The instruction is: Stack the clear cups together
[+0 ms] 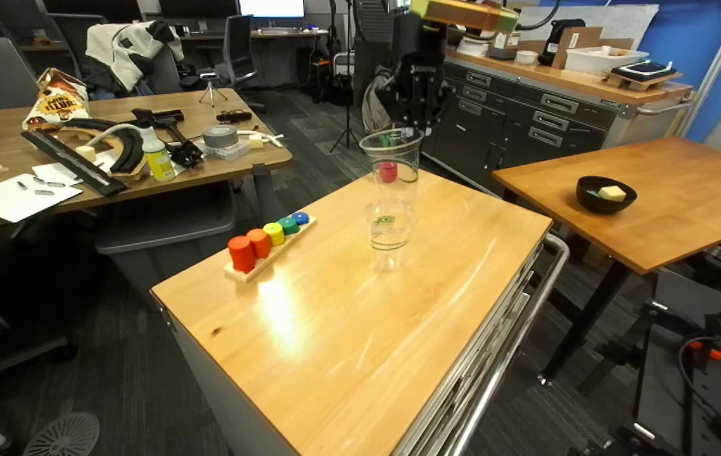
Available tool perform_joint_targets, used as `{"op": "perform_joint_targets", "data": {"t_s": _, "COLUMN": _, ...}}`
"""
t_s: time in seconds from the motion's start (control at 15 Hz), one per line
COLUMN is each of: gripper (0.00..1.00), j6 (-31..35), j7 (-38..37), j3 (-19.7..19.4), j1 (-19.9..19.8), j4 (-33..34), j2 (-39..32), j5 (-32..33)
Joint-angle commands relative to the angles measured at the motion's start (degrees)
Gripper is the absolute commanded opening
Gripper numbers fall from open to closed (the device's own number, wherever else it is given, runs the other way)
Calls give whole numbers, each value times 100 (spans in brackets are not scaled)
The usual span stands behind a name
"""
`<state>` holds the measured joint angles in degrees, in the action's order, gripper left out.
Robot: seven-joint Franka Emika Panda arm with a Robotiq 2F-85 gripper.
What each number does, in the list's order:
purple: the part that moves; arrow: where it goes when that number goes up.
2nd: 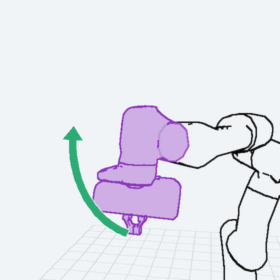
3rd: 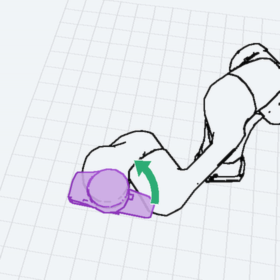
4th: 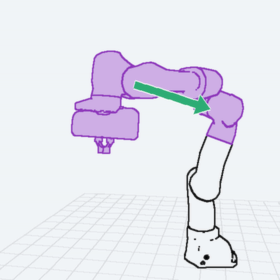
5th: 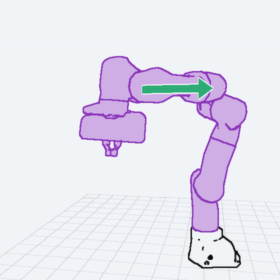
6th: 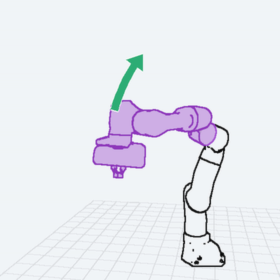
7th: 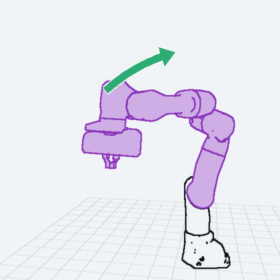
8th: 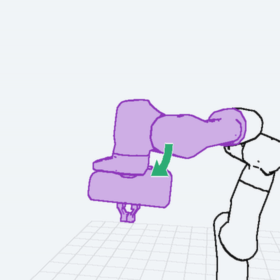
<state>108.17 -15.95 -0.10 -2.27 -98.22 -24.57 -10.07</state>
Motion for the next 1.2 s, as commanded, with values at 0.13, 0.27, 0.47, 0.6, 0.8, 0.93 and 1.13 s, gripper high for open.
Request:
{"op": "perform_joint_targets", "data": {"t_s": 0.13, "gripper": 1, "j6": 1196, "j7": 639, "j3": 8, "j1": 70, "j4": -776, "j2": 90, "j5": -42}}
{"op": "perform_joint_targets", "data": {"t_s": 0.27, "gripper": 1, "j6": 1499, "j7": 778, "j3": 25, "j1": 68, "j4": -904, "j2": 44, "j5": -33}}
{"op": "perform_joint_targets", "data": {"t_s": 0.47, "gripper": 30, "j6": 1857, "j7": 979, "j3": 55, "j1": 44, "j4": -1120, "j2": -12, "j5": -57}}
{"op": "perform_joint_targets", "data": {"t_s": 0.6, "gripper": 38, "j6": 1984, "j7": 1170, "j3": 110, "j1": 3, "j4": -1241, "j2": -24, "j5": -161}}
{"op": "perform_joint_targets", "data": {"t_s": 0.8, "gripper": 63, "j6": 2022, "j7": 1420, "j3": 194, "j1": -47, "j4": -1317, "j2": 65, "j5": -350}}
{"op": "perform_joint_targets", "data": {"t_s": 0.93, "gripper": 76, "j6": 1471, "j7": 1541, "j3": 206, "j1": -51, "j4": -1178, "j2": 165, "j5": -305}}
{"op": "perform_joint_targets", "data": {"t_s": 1.13, "gripper": 99, "j6": -65, "j7": 1858, "j3": 215, "j1": 0, "j4": -871, "j2": 355, "j5": 16}}
